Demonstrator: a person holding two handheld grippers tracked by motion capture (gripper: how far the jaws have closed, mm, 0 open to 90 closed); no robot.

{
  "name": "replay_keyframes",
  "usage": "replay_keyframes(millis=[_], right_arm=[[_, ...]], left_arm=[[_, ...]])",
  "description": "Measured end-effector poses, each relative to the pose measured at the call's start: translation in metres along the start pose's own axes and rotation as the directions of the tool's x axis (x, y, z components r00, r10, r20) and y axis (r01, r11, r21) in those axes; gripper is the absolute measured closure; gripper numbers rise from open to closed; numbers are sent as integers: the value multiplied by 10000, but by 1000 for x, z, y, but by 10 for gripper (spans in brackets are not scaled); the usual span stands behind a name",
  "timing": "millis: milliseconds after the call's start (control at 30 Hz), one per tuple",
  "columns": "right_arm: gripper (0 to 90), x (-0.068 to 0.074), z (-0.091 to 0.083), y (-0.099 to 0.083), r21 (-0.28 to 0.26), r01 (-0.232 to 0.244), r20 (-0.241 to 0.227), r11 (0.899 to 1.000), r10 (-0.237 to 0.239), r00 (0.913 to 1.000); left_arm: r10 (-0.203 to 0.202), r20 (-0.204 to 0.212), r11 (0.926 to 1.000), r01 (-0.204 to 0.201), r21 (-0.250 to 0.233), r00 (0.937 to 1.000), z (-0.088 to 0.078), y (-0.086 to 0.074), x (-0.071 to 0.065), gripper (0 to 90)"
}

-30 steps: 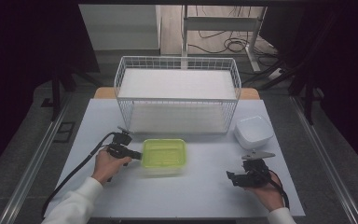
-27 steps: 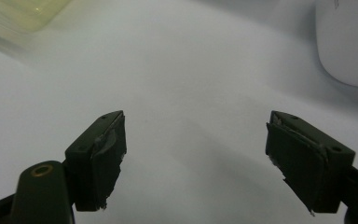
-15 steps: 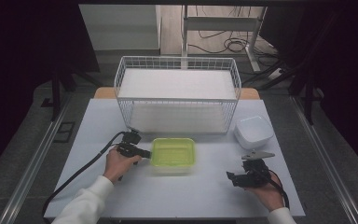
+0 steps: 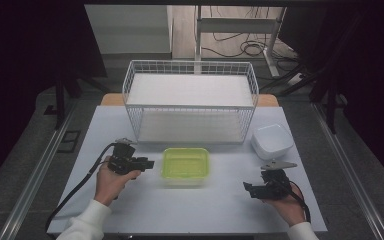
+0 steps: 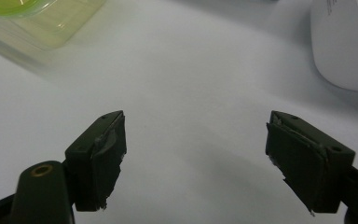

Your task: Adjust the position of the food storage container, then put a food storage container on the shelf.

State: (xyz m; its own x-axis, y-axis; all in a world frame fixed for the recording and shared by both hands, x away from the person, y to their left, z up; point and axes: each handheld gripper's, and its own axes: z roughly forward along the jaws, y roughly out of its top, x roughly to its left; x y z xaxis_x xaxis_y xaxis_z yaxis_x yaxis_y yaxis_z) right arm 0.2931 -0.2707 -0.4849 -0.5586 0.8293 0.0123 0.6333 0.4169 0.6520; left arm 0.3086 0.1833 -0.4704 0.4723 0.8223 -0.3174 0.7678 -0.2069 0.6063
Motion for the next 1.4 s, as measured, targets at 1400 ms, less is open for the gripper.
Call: replay_keyframes(millis=[1400], right_arm=[[231,17,6,32,-877,-284,-855,9957,209,9961]], left_arm=[[91,-66,9988,-94,-481,9999,-16,-9,3,276]])
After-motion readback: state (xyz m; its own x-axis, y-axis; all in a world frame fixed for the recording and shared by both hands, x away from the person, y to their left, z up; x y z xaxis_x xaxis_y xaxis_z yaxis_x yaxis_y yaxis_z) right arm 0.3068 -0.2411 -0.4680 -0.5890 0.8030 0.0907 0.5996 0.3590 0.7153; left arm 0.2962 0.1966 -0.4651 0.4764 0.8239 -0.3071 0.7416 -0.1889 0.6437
